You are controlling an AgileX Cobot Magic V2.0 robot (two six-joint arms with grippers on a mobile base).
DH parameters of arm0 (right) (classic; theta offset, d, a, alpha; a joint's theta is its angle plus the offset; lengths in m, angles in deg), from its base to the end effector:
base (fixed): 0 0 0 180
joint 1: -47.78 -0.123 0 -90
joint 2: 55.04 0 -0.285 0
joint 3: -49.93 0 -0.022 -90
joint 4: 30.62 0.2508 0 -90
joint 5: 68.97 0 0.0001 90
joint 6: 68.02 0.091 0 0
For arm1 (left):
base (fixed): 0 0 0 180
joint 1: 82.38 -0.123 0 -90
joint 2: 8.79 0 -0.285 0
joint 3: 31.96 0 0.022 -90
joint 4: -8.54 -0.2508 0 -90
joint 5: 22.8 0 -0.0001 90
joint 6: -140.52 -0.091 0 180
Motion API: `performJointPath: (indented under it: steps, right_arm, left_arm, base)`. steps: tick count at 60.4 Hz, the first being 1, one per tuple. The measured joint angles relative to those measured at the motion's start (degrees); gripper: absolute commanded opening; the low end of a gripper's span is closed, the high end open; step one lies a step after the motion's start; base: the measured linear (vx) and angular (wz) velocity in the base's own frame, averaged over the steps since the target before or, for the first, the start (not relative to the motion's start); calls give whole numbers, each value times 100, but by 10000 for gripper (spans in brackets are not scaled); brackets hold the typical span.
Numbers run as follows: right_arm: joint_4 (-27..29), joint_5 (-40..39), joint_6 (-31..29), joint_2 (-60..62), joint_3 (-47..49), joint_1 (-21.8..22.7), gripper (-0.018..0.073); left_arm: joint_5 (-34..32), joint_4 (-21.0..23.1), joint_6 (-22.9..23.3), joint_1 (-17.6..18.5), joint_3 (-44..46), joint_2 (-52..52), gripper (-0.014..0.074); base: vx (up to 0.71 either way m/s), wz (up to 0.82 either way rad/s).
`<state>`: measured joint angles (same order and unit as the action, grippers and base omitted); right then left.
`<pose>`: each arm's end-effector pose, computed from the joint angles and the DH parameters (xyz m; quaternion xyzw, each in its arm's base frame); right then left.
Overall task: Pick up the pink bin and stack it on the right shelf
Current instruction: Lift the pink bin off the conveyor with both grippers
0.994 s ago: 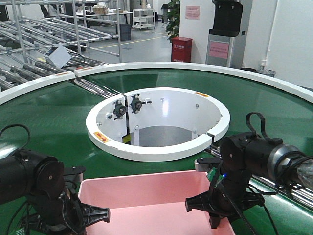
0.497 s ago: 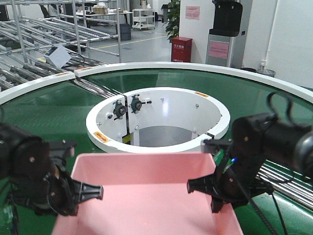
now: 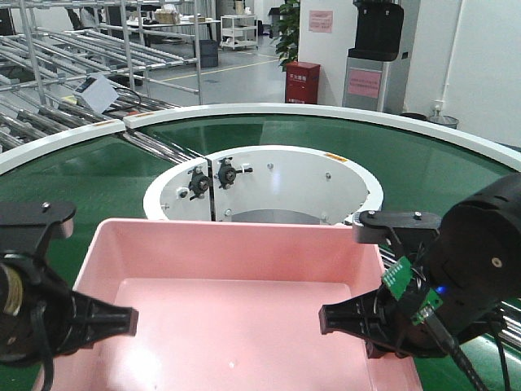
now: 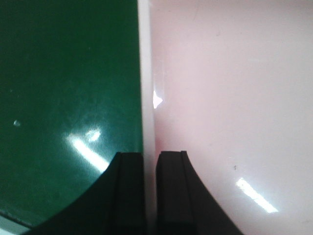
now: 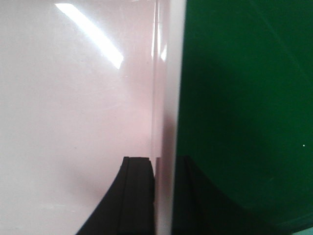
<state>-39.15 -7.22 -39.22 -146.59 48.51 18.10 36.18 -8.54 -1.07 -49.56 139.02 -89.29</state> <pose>0.2649 0.1373 0.3354 -0.0275 0.9729 0.0441 0.2254 0.2234 -0.1168 0.3540 -0.0073 0.9526 -0.0399 0.3016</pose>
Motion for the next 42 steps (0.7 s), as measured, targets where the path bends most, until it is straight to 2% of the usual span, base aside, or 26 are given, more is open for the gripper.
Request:
performJointPath:
  steps: [9, 42]
  right_arm:
    - [0, -17, 53, 18, -44, -43, 49]
    - [-26, -12, 57, 18, -44, -43, 49]
  left_arm:
    - [-102, -161, 134, 74, -122, 116, 94]
    - [-102, -162, 148, 81, -127, 116, 94]
  base:
    - [0, 0]
    - [0, 0]
